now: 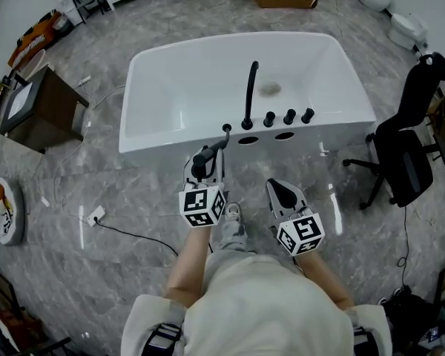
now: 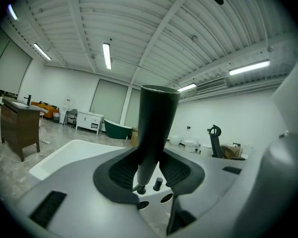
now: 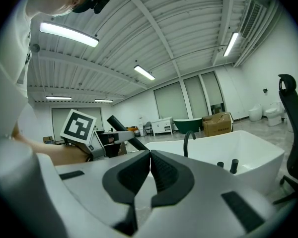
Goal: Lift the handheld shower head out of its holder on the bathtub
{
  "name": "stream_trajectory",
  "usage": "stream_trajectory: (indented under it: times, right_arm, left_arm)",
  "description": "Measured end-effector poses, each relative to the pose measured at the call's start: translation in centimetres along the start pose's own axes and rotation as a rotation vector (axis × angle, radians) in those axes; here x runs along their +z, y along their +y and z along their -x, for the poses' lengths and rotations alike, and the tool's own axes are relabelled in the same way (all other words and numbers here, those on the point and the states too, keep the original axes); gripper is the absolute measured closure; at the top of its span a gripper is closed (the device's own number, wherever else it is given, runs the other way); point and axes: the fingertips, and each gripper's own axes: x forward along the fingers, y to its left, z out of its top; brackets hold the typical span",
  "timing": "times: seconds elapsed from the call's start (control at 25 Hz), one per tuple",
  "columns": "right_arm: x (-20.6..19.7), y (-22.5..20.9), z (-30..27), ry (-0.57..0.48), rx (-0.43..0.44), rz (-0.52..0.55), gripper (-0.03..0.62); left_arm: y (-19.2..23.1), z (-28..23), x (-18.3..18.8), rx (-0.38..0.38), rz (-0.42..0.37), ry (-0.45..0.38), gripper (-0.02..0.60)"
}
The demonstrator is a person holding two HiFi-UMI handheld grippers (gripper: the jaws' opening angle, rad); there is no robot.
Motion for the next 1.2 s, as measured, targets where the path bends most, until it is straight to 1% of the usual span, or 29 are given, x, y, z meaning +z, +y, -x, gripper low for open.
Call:
stream_trajectory:
  times: [0.24, 0.6, 0.88, 1.2]
  right_arm:
    - [-0.5, 1.0, 2.9, -0.016, 0.002, 0.007, 0.574]
    - [-0.8, 3.3, 5.7, -0.045, 0.018, 0.022, 0.574]
    - [-1.6, 5.4, 7.4, -0.055, 0.041, 0.030, 0.574]
    - [-1.8, 6.1, 9.6, -0.078, 0.039, 0.038, 0.574]
  left_arm:
    - [-1.3, 4.3, 0.9, 0.017, -0.009, -0.035, 0.440]
    - [-2.0, 11.8, 2.3, 0.029, 0.015, -0.084, 0.440]
    - [-3.0, 17.7, 4.1, 0.018, 0.051, -0.146, 0.440]
    - [-4.7, 22.3, 6.6, 0.007, 0.049, -0.218, 0.440]
